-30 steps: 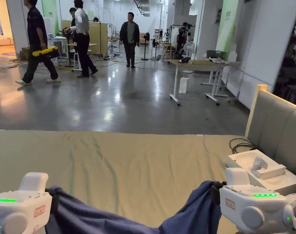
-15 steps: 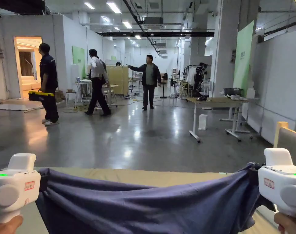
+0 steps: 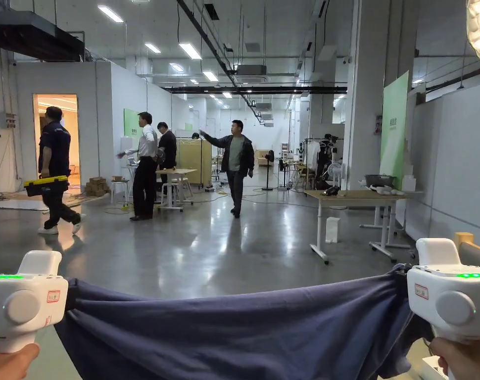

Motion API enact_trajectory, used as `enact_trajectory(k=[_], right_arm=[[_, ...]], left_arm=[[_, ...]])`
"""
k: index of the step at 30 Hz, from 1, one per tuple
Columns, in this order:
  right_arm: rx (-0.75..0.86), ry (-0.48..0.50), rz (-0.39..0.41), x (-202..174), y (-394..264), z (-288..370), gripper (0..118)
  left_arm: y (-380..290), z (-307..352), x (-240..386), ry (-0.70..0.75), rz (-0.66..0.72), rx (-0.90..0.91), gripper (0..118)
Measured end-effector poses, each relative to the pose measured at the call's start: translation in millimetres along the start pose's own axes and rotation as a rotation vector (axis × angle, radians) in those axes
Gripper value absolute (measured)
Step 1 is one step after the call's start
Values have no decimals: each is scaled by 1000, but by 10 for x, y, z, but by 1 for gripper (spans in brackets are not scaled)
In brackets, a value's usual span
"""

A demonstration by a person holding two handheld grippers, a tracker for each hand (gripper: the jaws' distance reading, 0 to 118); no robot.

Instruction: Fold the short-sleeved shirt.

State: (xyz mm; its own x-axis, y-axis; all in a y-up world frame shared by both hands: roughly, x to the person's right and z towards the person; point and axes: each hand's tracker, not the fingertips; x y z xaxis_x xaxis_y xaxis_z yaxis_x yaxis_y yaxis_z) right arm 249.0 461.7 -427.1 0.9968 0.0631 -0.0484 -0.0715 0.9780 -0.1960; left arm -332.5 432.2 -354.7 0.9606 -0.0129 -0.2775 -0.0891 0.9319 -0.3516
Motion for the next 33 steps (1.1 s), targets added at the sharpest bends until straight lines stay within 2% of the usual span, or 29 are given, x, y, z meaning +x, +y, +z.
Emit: enact_trajectory(k=[10,16,23,29,33], right_arm=[[-17,-8,6,-44,255,-587,6],[-76,-4,-8,-113,-10,-887,6],[-163,-3,-22,-159,-879,-884,6],[-252,-1,-38,-166,-1766,-474,6],[-315,4,-26,-107,-2268,-73,6]], left_arm=[[400,-375,72,8,-4,23,5],[219,-593,101,14,-8,3,5],[-702,-715,97,-3,0,-101,5],[-1708,-544,95,-17,13,-221,5],[-2362,-271,0,-31,91,-293,5]])
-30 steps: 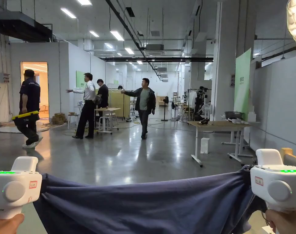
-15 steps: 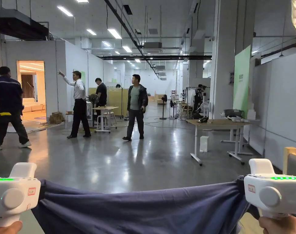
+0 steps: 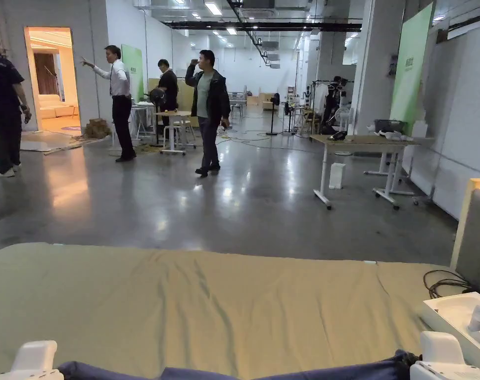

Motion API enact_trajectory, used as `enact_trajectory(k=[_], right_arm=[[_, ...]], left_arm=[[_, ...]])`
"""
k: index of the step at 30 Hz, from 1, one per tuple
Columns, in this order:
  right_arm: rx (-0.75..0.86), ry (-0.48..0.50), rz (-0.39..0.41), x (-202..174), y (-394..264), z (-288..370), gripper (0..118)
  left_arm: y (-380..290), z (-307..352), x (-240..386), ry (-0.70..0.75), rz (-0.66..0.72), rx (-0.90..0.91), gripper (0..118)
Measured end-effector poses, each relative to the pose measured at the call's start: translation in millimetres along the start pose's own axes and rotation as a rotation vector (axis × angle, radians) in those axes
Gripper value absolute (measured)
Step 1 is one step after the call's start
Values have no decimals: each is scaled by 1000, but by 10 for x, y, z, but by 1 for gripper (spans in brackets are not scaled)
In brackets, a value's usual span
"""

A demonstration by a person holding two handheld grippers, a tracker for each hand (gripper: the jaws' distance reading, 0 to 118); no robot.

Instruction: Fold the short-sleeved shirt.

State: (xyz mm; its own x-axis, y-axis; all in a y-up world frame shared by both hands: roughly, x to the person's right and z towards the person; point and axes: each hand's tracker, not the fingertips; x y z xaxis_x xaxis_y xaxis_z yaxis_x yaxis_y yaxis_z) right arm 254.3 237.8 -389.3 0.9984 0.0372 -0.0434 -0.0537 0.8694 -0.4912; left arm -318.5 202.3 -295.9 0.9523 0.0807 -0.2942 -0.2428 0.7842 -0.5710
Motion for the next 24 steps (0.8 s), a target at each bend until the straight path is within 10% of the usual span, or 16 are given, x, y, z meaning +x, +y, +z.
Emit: enact_trajectory(k=[18,21,24], right_arm=[[-234,-62,79,210,-1592,335,6],[-217,-66,107,180,-1566,440,13],[-122,-93,148,114,-1371,660,54]], left_arm=[[-1555,210,-205,-20,-17,-310,5],[-1491,315,-155,10,-67,-302,30],[-1324,485,-96,-22,-78,-219,59]])
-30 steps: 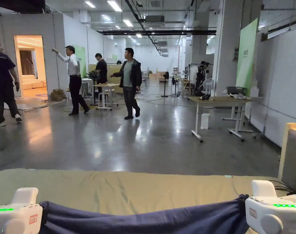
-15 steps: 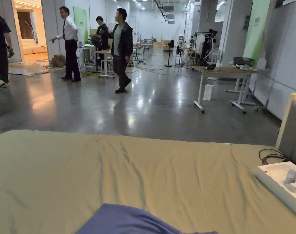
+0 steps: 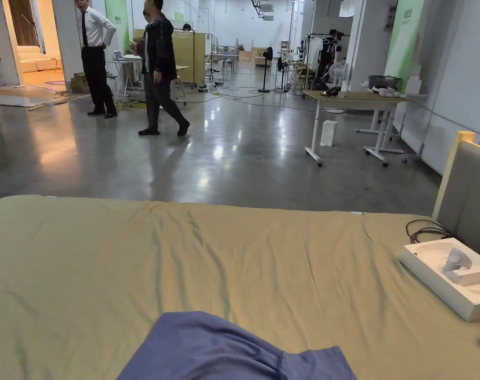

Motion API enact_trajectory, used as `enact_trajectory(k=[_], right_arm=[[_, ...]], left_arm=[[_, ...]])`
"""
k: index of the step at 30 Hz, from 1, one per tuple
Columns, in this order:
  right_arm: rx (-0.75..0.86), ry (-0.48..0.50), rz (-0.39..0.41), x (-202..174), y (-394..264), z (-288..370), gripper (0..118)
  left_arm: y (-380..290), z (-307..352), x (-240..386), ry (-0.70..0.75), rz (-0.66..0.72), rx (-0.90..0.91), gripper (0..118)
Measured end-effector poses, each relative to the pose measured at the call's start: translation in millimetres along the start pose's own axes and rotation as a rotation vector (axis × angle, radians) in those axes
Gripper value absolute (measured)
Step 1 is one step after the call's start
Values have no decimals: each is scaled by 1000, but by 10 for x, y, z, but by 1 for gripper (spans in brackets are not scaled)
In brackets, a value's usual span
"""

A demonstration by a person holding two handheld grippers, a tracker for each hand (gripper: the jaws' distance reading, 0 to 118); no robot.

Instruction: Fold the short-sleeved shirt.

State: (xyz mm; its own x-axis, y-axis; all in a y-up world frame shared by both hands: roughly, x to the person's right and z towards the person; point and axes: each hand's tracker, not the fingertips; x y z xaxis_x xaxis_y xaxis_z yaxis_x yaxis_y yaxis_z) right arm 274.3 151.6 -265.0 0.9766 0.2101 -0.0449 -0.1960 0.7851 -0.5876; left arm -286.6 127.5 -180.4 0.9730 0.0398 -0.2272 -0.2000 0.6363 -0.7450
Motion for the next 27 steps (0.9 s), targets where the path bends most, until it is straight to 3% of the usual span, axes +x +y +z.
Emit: enact_trajectory(k=[5,15,17,19,21,22,24,27], right_arm=[[183,20,-31,-58,424,394,78],[464,81,-121,-491,1033,925,75],[494,85,-119,-591,1066,975,60],[516,79,-115,-667,1088,1005,29],[531,77,-118,-727,1103,1012,9],[539,90,-121,-734,1108,1019,0],[554,102,-131,-741,1096,1024,0],[559,111,-116,-743,1101,1024,0]], left_arm=[[335,374,339,-61,-30,211,62],[826,921,1178,-117,-61,537,62],[845,984,1273,-128,-59,579,62],[853,1041,1362,-117,-63,600,52],[872,1064,1440,-88,-76,618,15],[886,1065,1459,-75,-82,613,7],[888,1064,1440,-76,-74,610,1],[867,1056,1419,-105,-72,593,1]])
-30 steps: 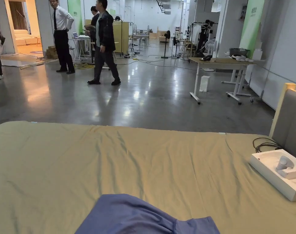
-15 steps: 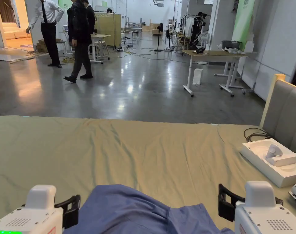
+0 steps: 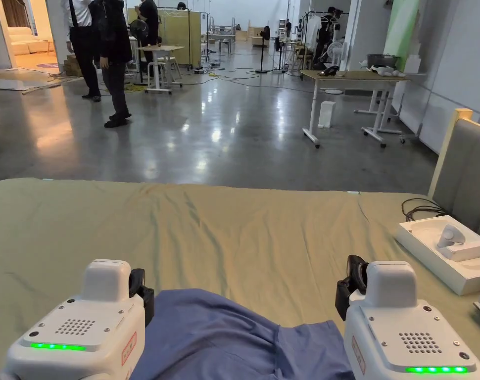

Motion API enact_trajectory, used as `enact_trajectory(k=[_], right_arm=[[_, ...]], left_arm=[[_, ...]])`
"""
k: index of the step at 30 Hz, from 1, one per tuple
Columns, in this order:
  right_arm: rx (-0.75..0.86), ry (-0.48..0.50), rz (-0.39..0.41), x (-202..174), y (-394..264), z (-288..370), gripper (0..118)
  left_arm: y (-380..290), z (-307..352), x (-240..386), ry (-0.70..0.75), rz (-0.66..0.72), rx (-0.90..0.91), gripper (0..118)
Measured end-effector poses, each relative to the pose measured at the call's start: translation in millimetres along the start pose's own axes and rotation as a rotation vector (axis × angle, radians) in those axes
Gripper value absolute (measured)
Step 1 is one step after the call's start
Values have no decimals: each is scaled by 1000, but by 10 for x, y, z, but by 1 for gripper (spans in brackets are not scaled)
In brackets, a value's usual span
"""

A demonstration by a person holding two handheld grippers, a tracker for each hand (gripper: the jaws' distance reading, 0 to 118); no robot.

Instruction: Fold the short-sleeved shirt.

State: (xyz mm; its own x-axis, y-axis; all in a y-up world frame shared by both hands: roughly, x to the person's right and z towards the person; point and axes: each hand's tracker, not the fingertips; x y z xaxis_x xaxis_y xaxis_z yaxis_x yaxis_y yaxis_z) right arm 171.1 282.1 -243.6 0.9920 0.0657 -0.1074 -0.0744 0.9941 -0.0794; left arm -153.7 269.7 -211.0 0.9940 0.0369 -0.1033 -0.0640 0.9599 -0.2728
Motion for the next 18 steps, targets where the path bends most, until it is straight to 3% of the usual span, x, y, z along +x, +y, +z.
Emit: enact_trajectory(k=[11,18], right_arm=[[-43,3,-7,144,-45,-90,0],[-98,8,-1,192,-145,-188,0]], left_arm=[[-18,-89,-270,24,-2,-54,1],[-215,-104,-745,59,29,-225,1]])
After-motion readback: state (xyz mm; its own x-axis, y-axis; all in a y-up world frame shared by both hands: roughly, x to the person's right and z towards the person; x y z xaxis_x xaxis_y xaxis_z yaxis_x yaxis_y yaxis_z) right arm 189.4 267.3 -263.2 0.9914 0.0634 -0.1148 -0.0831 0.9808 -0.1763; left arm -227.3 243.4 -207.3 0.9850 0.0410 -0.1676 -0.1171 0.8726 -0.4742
